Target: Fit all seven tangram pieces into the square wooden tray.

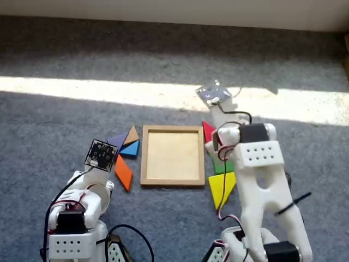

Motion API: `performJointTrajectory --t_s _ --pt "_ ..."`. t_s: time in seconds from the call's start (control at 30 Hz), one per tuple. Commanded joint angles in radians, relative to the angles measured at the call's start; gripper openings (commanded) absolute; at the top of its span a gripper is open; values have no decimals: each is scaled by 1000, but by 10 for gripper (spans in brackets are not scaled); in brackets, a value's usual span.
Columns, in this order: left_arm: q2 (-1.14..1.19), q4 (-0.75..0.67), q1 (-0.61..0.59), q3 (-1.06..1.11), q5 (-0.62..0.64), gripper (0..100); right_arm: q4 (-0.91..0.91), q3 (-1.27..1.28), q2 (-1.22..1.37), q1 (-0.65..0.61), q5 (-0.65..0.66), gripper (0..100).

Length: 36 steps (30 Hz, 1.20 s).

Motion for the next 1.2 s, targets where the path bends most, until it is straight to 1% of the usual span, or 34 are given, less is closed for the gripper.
performJointTrajectory --t_s 0.0,0.2,0.4,0.57,0.7,0.8,1.17 --pt "-33 -12 -15 -10 -8 5 -76 -91 151 -51 66 253" --pt "-33 -12 -15 -10 -8 5 -131 -239 446 -62 149 253" --pt "-33 -12 -15 -8 -8 5 -124 -410 657 -58 183 253" --pt "-33 -12 -15 -8 -8 5 -122 -441 682 -24 184 253" --pt "-33 -12 -15 -8 -8 5 -65 -452 682 10 189 254" --pt "-33 -12 -15 -8 -8 5 -31 -479 688 12 221 254" --pt "-33 -12 -15 -8 -8 5 -33 -479 691 5 227 254"
